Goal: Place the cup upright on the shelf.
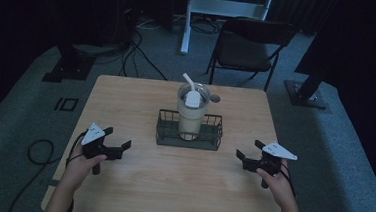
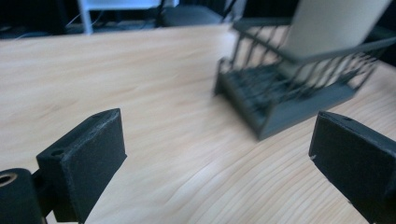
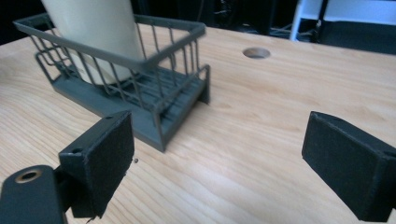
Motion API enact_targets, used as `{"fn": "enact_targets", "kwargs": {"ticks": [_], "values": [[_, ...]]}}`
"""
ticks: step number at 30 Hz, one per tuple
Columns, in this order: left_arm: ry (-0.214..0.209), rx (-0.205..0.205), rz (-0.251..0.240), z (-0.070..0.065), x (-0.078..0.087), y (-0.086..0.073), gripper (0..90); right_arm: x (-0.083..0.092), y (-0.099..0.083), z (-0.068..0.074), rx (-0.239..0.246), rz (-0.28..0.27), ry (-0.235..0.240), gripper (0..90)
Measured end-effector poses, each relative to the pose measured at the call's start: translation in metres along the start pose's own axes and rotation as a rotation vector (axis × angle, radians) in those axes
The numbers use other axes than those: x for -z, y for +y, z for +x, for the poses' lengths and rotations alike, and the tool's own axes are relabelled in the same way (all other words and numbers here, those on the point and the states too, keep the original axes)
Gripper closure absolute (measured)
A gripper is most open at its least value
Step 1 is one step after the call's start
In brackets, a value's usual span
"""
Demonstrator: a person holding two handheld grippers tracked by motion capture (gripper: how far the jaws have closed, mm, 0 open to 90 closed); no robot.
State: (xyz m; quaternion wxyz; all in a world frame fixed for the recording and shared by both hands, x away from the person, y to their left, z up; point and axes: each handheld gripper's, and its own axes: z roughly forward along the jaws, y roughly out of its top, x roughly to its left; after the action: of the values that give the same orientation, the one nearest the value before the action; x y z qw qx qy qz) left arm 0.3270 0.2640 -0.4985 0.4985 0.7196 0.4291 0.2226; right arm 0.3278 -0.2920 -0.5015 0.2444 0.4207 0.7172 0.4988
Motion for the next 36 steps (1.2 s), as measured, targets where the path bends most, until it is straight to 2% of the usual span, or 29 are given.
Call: {"fn": "enact_targets", "kwargs": {"ticks": [4,7,10,13,14,16,19,20,22,24,28,34,36], "values": [[0.047,0.029,0.033,0.007,0.008,-0.006,4.1,0.004,-0.009,-0.003,0.004,0.029,-0.032,9.2],[0.067,0.066,0.055,0.013,0.012,-0.015,4.1,0.006,-0.014,-0.005,-0.005,0.045,-0.043,9.2],[0.116,0.074,0.073,0.017,0.016,-0.023,4.1,0.008,-0.019,-0.007,-0.012,0.054,-0.056,9.2],[0.160,0.129,0.097,0.020,0.020,-0.032,4.1,0.010,-0.022,-0.009,-0.028,0.065,-0.080,9.2],[0.183,0.135,0.107,0.021,0.022,-0.034,4.1,0.010,-0.023,-0.010,-0.036,0.063,-0.085,9.2],[0.224,0.128,0.125,0.023,0.025,-0.038,4.1,0.011,-0.025,-0.011,-0.044,0.071,-0.098,9.2],[0.238,0.141,0.143,0.024,0.028,-0.042,4.1,0.012,-0.028,-0.012,-0.037,0.088,-0.108,9.2],[0.256,0.165,0.162,0.026,0.031,-0.046,4.1,0.012,-0.031,-0.013,-0.045,0.110,-0.129,9.2],[0.279,0.173,0.188,0.028,0.034,-0.050,4.1,0.013,-0.033,-0.014,-0.060,0.127,-0.150,9.2],[0.312,0.160,0.217,0.030,0.037,-0.053,4.1,0.014,-0.036,-0.016,-0.078,0.140,-0.173,9.2],[0.325,0.193,0.243,0.033,0.042,-0.059,4.1,0.015,-0.041,-0.019,-0.096,0.182,-0.217,9.2],[0.383,0.191,0.301,0.038,0.048,-0.067,4.1,0.015,-0.047,-0.021,-0.115,0.220,-0.305,9.2],[0.393,0.202,0.299,0.039,0.049,-0.068,4.1,0.015,-0.049,-0.021,-0.115,0.232,-0.321,9.2]]}}
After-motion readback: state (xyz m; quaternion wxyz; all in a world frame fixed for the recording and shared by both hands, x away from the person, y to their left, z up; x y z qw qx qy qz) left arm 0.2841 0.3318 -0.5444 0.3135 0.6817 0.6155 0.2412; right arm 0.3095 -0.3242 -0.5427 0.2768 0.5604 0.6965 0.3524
